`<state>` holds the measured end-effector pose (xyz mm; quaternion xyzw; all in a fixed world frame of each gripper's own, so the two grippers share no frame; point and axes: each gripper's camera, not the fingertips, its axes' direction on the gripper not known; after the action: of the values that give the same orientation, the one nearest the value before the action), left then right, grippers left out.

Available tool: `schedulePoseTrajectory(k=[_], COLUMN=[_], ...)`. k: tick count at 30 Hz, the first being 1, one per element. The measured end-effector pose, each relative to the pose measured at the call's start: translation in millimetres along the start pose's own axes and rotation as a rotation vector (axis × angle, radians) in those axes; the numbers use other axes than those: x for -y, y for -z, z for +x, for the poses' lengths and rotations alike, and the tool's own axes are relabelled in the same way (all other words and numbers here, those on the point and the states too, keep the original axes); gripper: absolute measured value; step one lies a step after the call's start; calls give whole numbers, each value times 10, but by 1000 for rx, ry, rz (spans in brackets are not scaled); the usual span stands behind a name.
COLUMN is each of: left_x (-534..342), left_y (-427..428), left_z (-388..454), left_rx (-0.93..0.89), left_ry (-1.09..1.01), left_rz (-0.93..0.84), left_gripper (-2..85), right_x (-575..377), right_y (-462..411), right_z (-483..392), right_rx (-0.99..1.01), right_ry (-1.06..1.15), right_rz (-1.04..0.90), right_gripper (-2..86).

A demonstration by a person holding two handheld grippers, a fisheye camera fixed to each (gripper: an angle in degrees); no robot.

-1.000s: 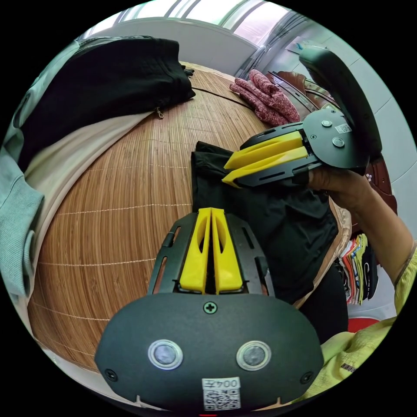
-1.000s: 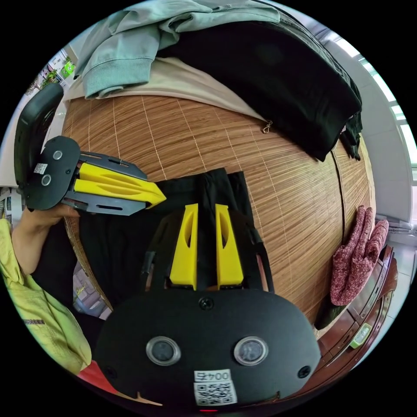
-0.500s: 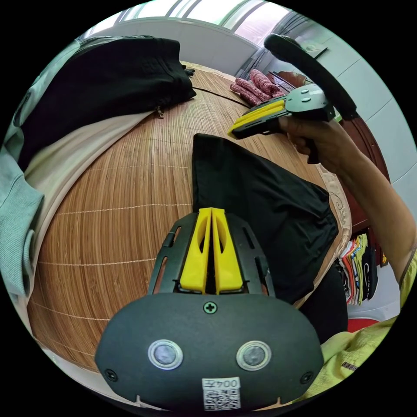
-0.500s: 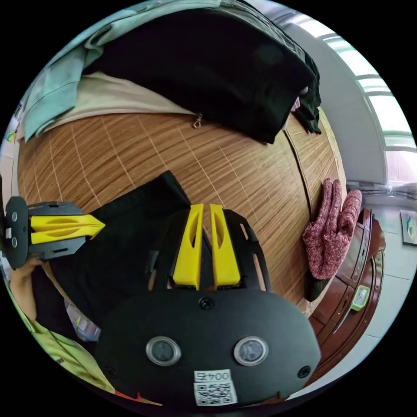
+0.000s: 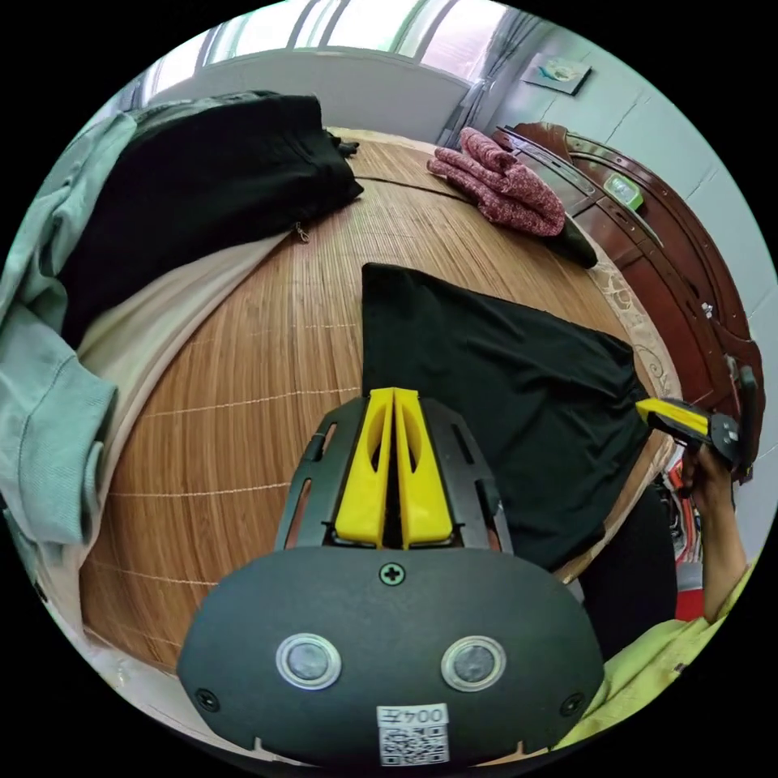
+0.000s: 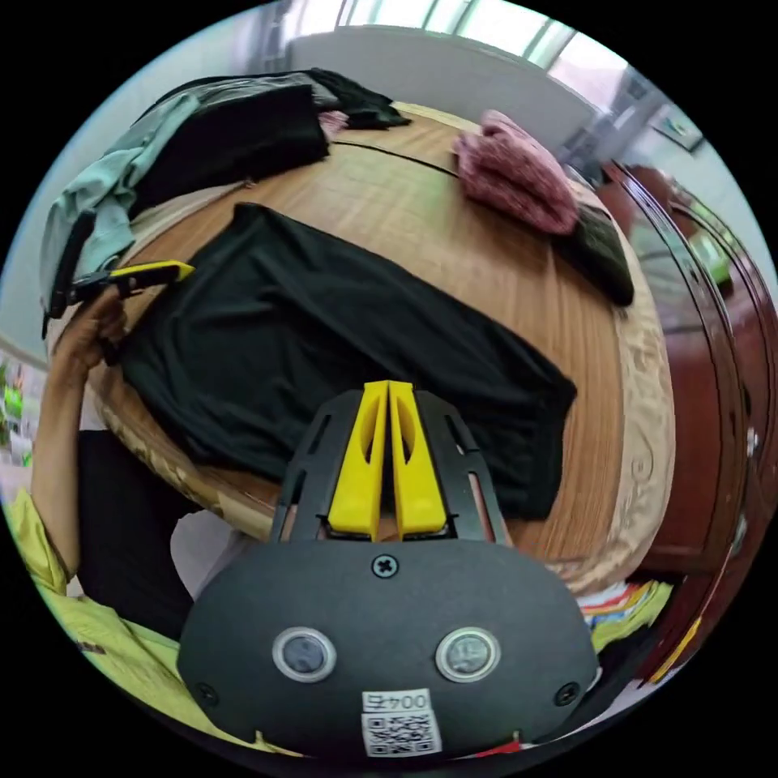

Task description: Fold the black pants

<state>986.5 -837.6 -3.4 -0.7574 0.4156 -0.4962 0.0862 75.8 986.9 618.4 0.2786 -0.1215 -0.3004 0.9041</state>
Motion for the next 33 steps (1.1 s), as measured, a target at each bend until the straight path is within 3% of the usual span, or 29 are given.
schedulePoseTrajectory(k=[4,6,14,22,25,33], left_x=[-341,-554,-1409,-1346,-1335,-1257], left_y=[392,528,960,462,345,333], left_z=[8,-76,35,211,142,190], left_rx=[31,35,72,-66,-197,-100], left_ry=[41,109,200,271,402,537], left_rz=[94,105,35,-194,-157,-114], left_gripper=[1,1,2,2,2,3], right_x=[-700,-839,-1076,-1384,-1475,-1751], right_y=[-13,-107,263,660,793,1063], right_z=[640,748,979,1545,1726,2373], right_rx=[88,97,-13,82,118,323], right_ry=[-162,-143,-146,-129,-110,-133], right_rz=[-29,-91,-5,68,71,121], right_gripper=[-5,-5,-6,-6,-5,-7])
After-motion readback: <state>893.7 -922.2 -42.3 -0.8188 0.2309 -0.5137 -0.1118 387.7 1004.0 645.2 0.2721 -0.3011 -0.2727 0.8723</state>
